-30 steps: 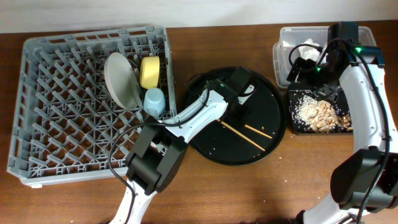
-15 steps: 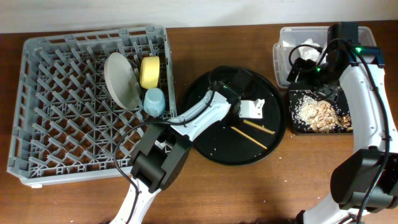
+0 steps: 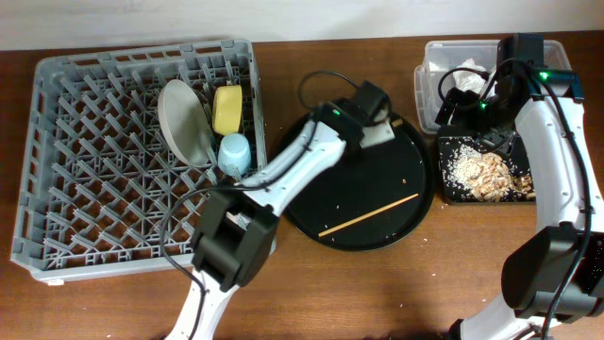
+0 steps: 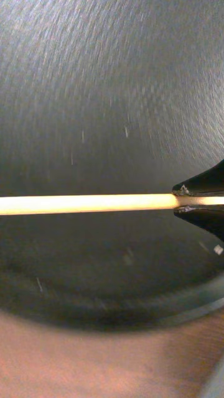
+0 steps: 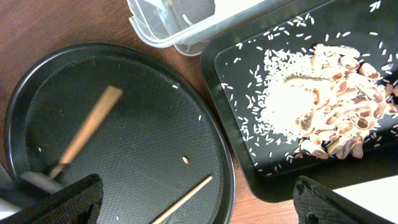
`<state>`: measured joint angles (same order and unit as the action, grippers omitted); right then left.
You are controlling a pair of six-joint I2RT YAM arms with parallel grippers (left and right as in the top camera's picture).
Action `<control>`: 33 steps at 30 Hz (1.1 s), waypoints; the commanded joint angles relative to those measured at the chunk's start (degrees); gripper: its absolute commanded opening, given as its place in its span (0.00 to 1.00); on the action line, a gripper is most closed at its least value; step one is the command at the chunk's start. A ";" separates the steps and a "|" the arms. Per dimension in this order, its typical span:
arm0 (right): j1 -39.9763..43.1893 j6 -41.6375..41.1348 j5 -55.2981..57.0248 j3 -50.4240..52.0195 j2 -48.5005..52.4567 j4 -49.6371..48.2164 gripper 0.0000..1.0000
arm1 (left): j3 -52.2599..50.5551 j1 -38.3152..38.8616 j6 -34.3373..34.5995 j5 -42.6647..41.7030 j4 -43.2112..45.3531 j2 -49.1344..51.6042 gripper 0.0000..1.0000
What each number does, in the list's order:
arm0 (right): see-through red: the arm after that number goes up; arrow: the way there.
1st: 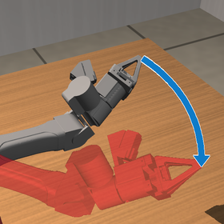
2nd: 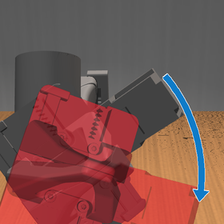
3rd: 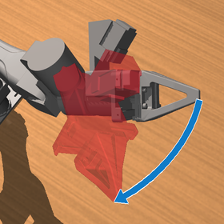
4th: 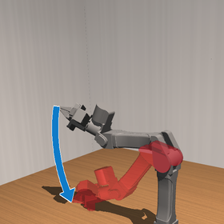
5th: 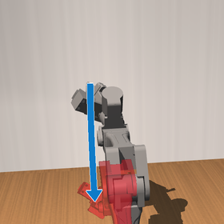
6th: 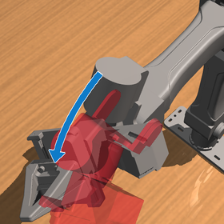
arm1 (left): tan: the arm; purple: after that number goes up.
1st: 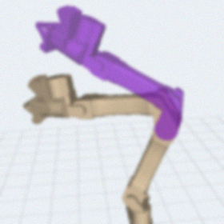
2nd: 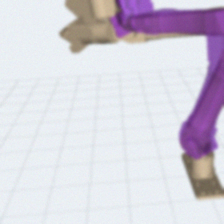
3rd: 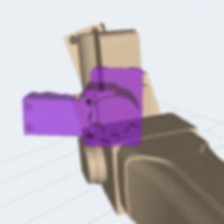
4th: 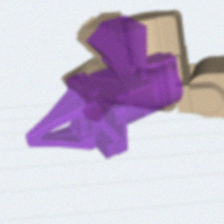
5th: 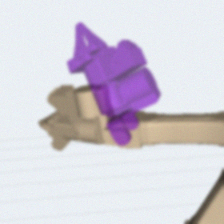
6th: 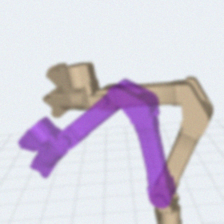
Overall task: Sort waste into correct bins and load items into the dishwasher rack
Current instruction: 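Place the chopstick into the rack beside the plate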
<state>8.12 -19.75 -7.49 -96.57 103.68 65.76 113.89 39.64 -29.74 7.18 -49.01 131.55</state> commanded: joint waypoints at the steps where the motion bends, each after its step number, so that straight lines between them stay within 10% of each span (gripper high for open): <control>1: 0.09 -0.66 0.63 -0.09 -0.33 0.02 0.98 | 1.46 -5.53 19.61 0.79 -0.61 -5.60 0.00; 14: 0.09 -0.44 0.61 -0.09 -0.33 -0.22 0.98 | -1.33 -28.28 54.42 14.43 -22.60 -26.36 0.00; 19: 0.09 -0.44 0.46 -0.09 -0.33 -0.11 0.98 | -8.48 -29.33 52.37 13.62 -14.23 -20.85 0.02; 24: 0.09 -0.44 0.46 -0.09 -0.33 -0.04 0.98 | -8.46 -31.41 52.28 14.10 -14.14 -19.17 0.38; 33: 0.09 -0.42 0.46 -0.09 -0.33 0.02 0.98 | -0.55 -18.40 36.15 -4.44 -14.62 -19.10 0.43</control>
<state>8.12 -19.73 -7.51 -96.57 103.68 65.60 112.01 14.63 14.55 12.47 -63.66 112.36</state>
